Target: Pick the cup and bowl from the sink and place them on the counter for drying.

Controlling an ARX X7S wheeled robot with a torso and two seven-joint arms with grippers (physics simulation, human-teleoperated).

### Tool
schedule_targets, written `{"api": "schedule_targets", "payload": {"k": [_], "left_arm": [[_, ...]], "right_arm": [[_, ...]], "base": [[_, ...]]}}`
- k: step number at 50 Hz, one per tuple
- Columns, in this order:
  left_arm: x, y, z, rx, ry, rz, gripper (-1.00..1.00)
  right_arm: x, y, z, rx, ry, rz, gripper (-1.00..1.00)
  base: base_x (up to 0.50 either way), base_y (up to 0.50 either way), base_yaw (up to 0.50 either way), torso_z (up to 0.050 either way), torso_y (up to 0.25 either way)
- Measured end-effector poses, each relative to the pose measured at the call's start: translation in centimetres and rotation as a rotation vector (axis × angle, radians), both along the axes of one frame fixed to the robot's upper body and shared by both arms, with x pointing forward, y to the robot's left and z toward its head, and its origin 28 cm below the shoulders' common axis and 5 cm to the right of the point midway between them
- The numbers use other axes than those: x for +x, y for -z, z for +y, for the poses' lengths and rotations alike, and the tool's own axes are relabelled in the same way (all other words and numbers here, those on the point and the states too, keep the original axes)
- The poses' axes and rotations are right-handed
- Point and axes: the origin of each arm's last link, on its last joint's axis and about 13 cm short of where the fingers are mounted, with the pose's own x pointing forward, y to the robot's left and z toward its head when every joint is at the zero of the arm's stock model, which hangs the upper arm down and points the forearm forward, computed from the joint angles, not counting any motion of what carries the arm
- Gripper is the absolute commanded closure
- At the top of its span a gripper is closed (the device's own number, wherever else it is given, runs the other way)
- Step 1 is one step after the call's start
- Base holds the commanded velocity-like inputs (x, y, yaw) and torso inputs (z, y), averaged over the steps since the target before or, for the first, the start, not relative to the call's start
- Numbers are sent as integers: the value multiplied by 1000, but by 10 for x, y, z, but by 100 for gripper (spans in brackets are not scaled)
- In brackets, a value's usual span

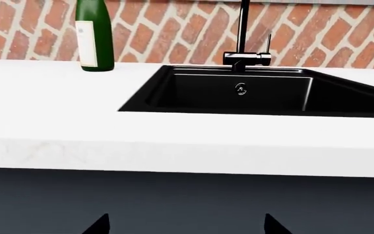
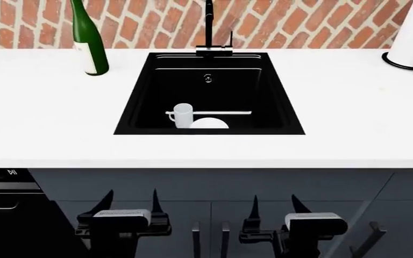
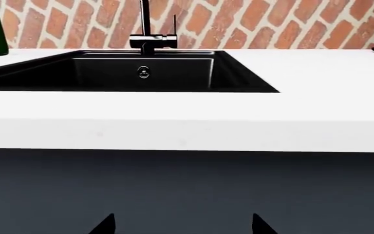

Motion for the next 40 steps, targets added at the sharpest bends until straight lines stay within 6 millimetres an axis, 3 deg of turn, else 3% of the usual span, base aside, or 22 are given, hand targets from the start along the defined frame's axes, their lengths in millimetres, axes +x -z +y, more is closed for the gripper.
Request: {"api": "schedule_targets", "payload": {"k": [24,31,40], "left_arm": [[-3,-5,3,12,-15,-7,-100],[-2,-24,3,13,5,-1,-100],[1,-66,5,-12,25,14,-100]], "right_arm": [[1,-3,-1,17,3,7,-100],[7,-20,-7,-9,5,24,-100],[9,-64,-19,5,11,30,-100]], "base": [[0,0,0,0,0],[0,0,0,0,0],[0,0,0,0,0]]}}
